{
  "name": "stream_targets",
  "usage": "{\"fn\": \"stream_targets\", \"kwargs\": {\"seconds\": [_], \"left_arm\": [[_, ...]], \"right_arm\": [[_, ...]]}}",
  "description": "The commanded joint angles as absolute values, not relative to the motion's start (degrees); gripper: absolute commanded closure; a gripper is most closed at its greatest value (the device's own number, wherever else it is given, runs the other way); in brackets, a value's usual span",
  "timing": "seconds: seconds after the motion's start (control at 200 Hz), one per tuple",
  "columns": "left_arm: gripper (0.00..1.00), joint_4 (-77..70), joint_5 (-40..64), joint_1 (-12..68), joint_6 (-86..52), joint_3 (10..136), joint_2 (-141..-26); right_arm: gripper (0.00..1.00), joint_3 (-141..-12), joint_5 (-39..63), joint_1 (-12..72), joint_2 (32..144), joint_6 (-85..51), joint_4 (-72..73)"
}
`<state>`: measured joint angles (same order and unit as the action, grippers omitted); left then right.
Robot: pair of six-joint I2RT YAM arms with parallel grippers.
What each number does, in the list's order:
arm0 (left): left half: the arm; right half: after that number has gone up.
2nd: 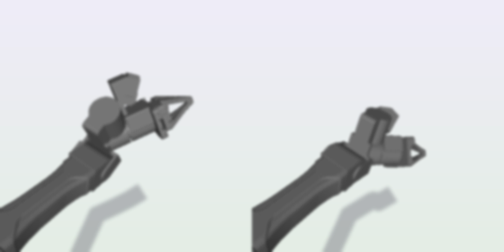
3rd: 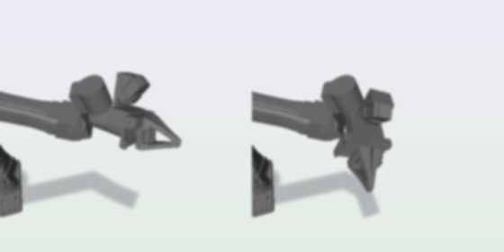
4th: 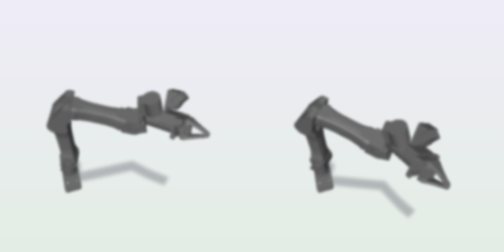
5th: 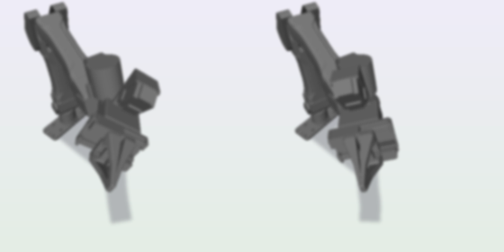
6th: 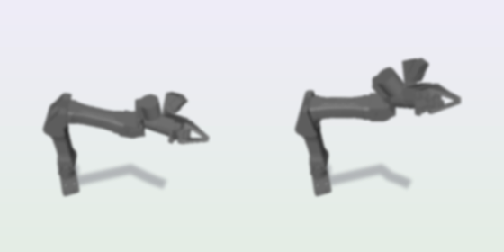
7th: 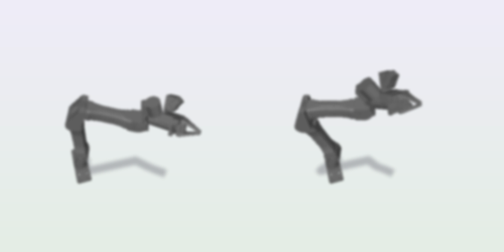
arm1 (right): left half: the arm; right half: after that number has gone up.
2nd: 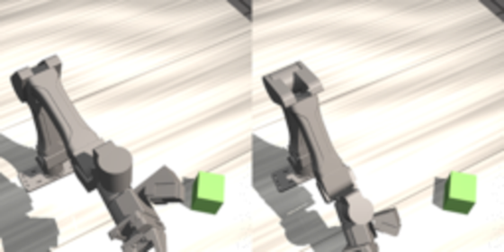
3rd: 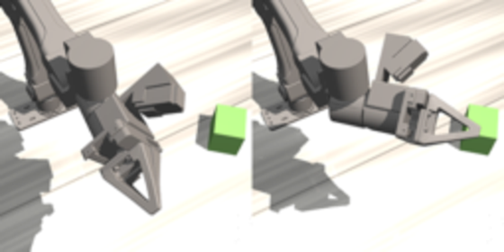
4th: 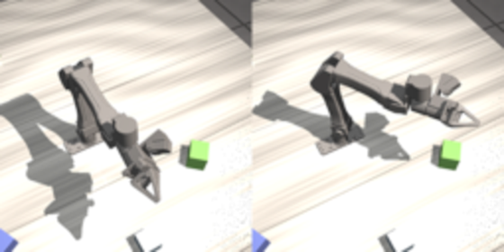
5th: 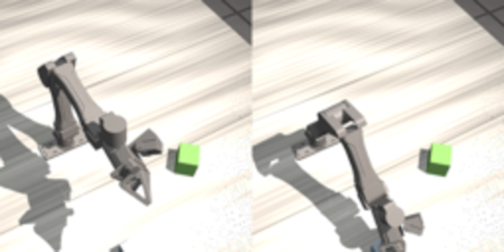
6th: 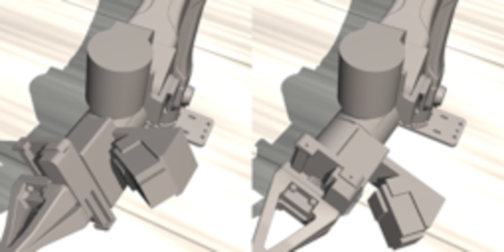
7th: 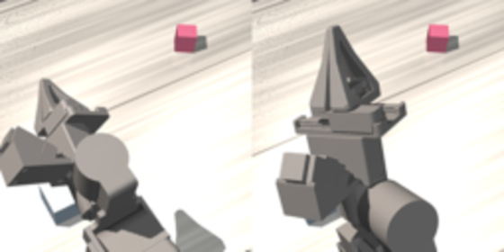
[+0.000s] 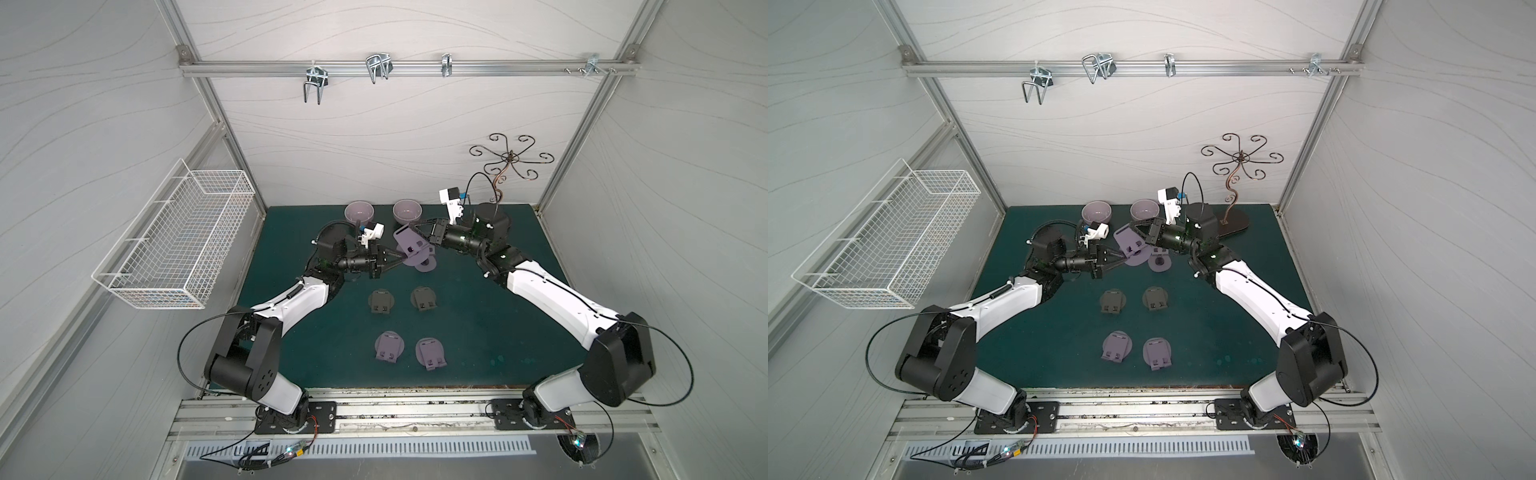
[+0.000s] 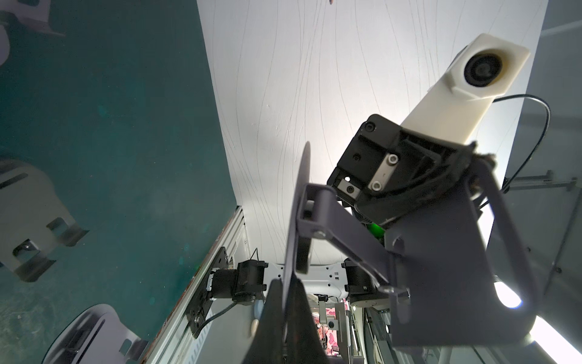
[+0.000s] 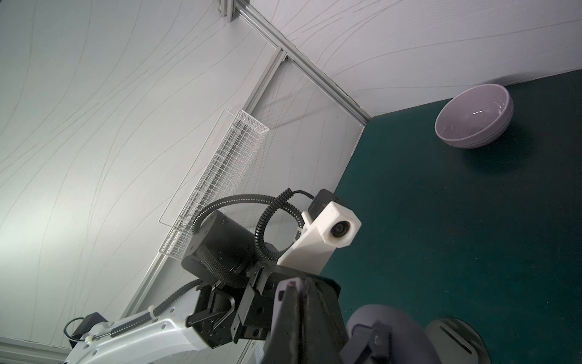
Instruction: Open the phone stand
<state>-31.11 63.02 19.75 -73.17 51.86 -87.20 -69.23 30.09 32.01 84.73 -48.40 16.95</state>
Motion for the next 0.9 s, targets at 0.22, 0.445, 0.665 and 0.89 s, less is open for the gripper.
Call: {"fn": "stream_targets", "kwargs": {"seconds": [0.22, 0.445, 0.665, 0.89], "left_arm": [[1.0, -16.92, 74.06, 26.75, -70.12, 48.52, -87.22], [1.0, -22.32, 74.1, 27.03, -73.05, 51.52, -89.73], [1.0, -29.96, 76.84, 26.54, -75.86, 56.12, -91.32], [1.0, -24.79, 77.73, 27.69, -69.58, 55.86, -88.86]], "right_arm": [[1.0, -77.85, 14.65, 29.17, 86.74, -48.58, 42.26], [1.0, -76.18, 23.76, 29.27, 87.8, -57.34, 47.82], [1.0, -66.6, 33.73, 29.33, 76.4, -49.63, 34.92], [1.0, -65.21, 23.14, 32.3, 62.73, -27.87, 7.25]]}}
